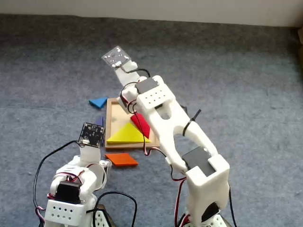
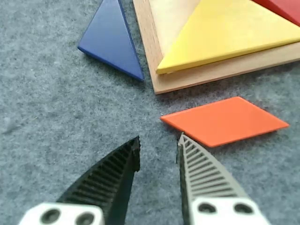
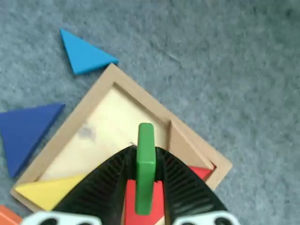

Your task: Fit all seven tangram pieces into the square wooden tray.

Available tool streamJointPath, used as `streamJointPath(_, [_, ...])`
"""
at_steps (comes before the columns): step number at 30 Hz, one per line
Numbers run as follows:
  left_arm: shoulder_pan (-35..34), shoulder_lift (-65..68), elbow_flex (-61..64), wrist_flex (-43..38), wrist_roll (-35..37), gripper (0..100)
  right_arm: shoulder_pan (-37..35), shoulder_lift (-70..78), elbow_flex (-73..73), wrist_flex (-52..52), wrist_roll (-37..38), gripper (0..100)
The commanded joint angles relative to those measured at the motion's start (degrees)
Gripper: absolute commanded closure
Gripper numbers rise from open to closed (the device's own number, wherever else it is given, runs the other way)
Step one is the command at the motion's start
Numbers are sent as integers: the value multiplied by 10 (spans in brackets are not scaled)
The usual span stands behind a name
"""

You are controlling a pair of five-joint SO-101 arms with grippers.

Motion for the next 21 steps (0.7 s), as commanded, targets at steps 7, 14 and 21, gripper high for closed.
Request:
streamJointPath(7, [9,-21,11,2,4,854,-19,-38,9,-32,0,880])
streamJointPath(14, [9,-21,11,2,4,854,25,-44,20,-29,-44,789])
streamJointPath(21, [9,-21,11,2,4,854,42,-77,-23,91,-43,793])
